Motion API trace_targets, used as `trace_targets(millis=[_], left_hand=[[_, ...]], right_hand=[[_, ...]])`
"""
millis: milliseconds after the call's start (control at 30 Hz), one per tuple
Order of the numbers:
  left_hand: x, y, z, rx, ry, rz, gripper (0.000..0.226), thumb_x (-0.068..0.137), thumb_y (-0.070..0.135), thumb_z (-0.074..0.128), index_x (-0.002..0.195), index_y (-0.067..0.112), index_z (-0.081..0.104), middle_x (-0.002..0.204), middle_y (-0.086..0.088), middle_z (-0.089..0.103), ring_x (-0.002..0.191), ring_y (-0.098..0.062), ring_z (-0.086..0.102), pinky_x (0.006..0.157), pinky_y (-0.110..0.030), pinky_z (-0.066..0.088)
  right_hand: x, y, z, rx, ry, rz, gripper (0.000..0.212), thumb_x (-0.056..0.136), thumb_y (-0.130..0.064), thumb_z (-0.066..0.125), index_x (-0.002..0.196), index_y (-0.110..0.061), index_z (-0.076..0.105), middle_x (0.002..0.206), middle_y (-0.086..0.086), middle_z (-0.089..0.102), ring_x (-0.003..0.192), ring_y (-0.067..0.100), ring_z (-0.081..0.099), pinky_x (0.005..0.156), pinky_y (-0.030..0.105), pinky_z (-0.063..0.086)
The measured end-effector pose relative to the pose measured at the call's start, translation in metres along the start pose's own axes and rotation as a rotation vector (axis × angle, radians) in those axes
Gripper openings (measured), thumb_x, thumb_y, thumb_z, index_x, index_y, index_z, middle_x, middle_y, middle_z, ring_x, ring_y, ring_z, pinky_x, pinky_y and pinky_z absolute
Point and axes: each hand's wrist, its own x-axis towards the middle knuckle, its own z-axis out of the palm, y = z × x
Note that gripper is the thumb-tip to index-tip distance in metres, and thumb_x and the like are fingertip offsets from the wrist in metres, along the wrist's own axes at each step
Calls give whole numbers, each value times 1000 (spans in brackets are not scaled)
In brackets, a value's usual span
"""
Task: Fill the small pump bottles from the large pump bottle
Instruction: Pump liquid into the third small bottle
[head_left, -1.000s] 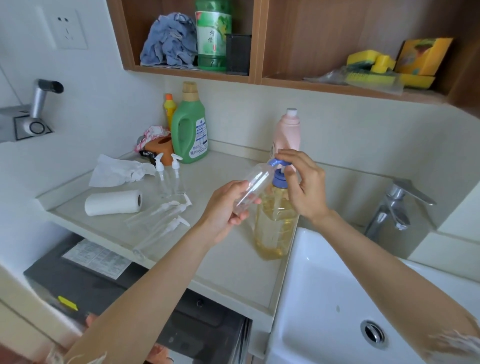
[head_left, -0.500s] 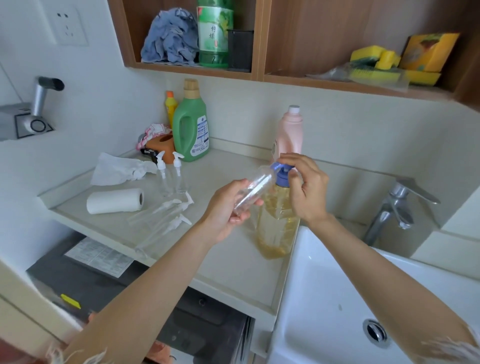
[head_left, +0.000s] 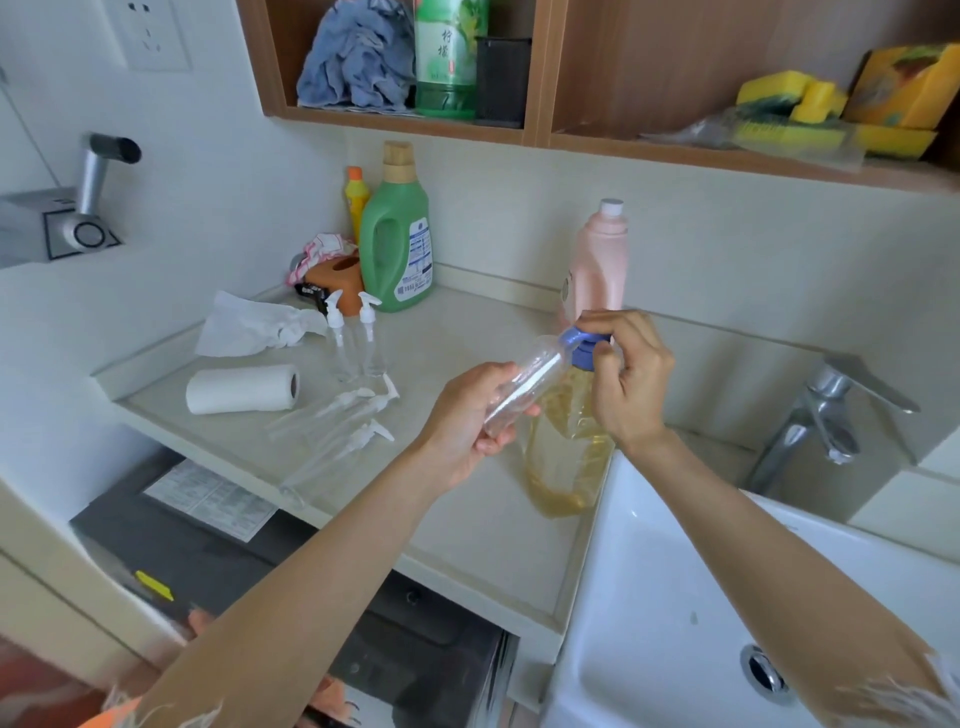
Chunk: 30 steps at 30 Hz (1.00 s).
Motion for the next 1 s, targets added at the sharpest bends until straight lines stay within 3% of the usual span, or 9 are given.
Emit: trace_targets(millis=[233,400,533,700,900,1000], left_hand=[[0,4,0,-47,-9,-14,24,94,31,47,95,13,62,69,-6,63,36,-9,34,34,-16,17],[1,10,1,-94,-22,-35,25,94,36,45,98,15,58,67,-5,61,33,-8,34,34,-15,14],[3,6,1,-96,-35,-42,30,95,38,44,103,13,58,61,-2,60,32,-7,31,33,-15,14],[8,-1,-1,-133,-23,-43,29,95,35,44,104,11,57,61,-4,59,31,-8,29,32,-15,13],[12,-4,-4,-111,4,-56,30,94,34,45,103,10,59,61,-5,60,32,-8,28,31,-14,14],[10,-1,-5,-99,5,-50,30,93,34,47,100,9,61,61,-5,60,32,-8,29,34,-16,12]], right_hand=[[11,-14,-12,-36,-114,35,33,80,-12,40,86,-5,71,90,-6,64,87,15,60,81,19,44],[40,-18,-27,0,-184,61,37,87,-17,37,83,-3,72,82,3,67,79,15,61,74,19,45],[29,-10,-21,12,-119,46,34,88,-9,40,84,-3,73,87,6,70,82,18,65,76,26,50],[15,-1,-7,84,8,70,34,82,-3,38,82,-1,72,86,2,65,82,19,64,76,21,47],[3,1,-4,82,7,68,32,78,-3,39,79,-1,71,84,2,64,82,26,64,78,25,47],[9,-7,-8,61,-33,62,31,78,-7,41,79,-4,72,82,-4,63,80,21,61,76,23,46]])
